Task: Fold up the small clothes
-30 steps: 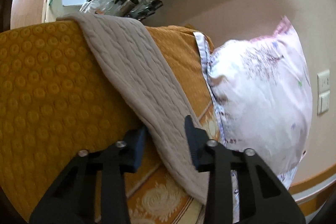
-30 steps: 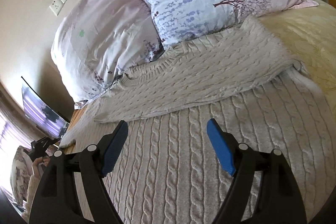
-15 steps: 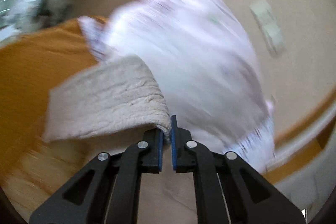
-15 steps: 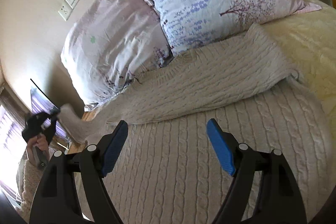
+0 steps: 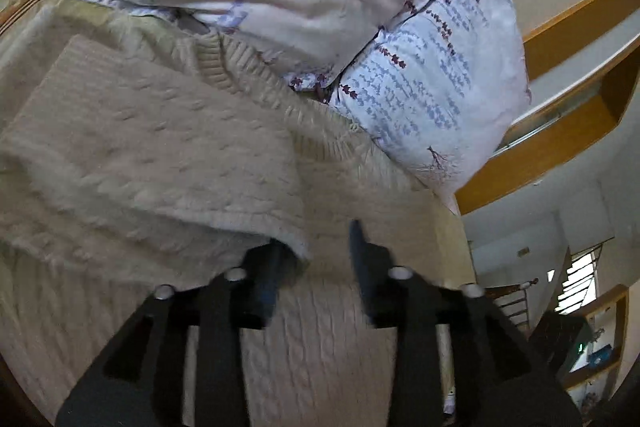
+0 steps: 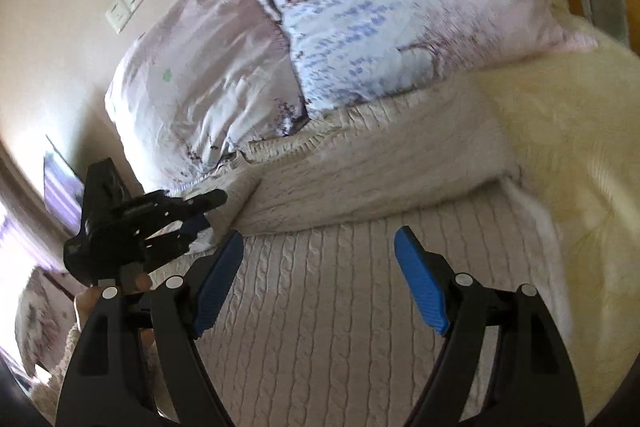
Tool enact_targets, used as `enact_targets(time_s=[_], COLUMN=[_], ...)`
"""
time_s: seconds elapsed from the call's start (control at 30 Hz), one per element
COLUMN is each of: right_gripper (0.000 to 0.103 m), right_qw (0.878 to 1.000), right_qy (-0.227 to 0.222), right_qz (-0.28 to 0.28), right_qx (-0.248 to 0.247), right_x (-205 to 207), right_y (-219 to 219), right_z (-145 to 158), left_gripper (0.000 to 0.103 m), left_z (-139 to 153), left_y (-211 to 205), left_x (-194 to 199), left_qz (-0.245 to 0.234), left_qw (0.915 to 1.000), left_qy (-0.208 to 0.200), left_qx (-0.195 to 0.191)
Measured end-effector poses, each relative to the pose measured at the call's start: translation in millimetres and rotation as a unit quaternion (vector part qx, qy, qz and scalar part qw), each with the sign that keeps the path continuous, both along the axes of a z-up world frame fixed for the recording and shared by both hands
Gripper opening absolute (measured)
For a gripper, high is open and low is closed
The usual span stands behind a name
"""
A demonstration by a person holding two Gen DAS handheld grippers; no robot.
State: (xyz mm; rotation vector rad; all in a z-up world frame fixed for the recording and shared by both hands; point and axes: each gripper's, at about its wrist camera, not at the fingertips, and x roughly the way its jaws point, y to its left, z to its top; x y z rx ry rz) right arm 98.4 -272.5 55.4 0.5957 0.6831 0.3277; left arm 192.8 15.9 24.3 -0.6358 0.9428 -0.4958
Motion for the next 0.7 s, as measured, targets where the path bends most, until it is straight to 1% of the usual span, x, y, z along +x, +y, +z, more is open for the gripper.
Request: enact_targets(time_s=[0.07,0.13,0.2,0.27,0.3,0.37,0.4,0.47,0.5,0.53,0.57,0.63,0.7], right_gripper=[0.079,0.079,0.077,0.073,0.068,0.063,0.058,0.052,0.049,0.049,0.049,0.049,0.049], right_qw=[0.999,0.995,0.988,0.975,0.967,0.954,0.944,0.93,0.924,0.916,0.911,0.905,0.903], right_qy=[-0.017,-0.043,-0.068,-0.096,-0.11,-0.123,-0.13,-0.124,-0.12,-0.117,-0.115,-0.107,-0.09], right_qz=[0.026,0.065,0.101,0.15,0.175,0.203,0.226,0.261,0.271,0.28,0.283,0.287,0.287], right_qx=[-0.024,-0.062,-0.1,-0.132,-0.152,-0.184,-0.203,-0.229,-0.242,-0.262,-0.278,-0.296,-0.308], right_x=[5.3,11.8,20.1,31.5,38.5,48.4,56.0,70.3,74.7,80.0,83.4,90.8,100.1], right_y=[10.3,33.0,58.8,93.8,115.3,146.4,169.0,204.7,216.3,232.2,242.5,255.8,266.4], right_z=[12.5,28.8,43.0,55.4,59.5,61.6,60.0,51.3,47.7,41.8,36.0,27.8,18.1], left_gripper=[0.054,0.054,0.053,0.053,0.052,0.05,0.048,0.047,0.042,0.04,0.039,0.039,0.039], left_z=[6.1,8.9,12.1,9.2,5.3,-4.3,-8.0,-17.8,-23.2,-27.1,-29.0,-31.0,-32.1], left_y=[23.5,52.3,79.7,105.3,115.5,129.6,134.4,142.3,144.5,146.3,147.5,153.3,157.2], left_x=[-13.2,-23.2,-29.4,-33.5,-33.6,-29.2,-28.8,-26.0,-24.8,-23.5,-22.7,-24.6,-27.4], left_qz=[0.013,0.033,0.058,0.088,0.101,0.12,0.123,0.129,0.129,0.132,0.131,0.129,0.127], left_qw=[0.9998,0.999,0.9977,0.9952,0.994,0.9923,0.9919,0.9912,0.9913,0.991,0.9911,0.9915,0.9919], left_qy=[-0.017,-0.029,-0.035,-0.036,-0.029,-0.013,-0.008,0.006,0.013,0.015,0.014,0.015,0.013], left_qx=[-0.003,-0.003,0.005,0.025,0.031,0.028,0.029,0.029,0.024,0.02,0.017,0.009,0.006])
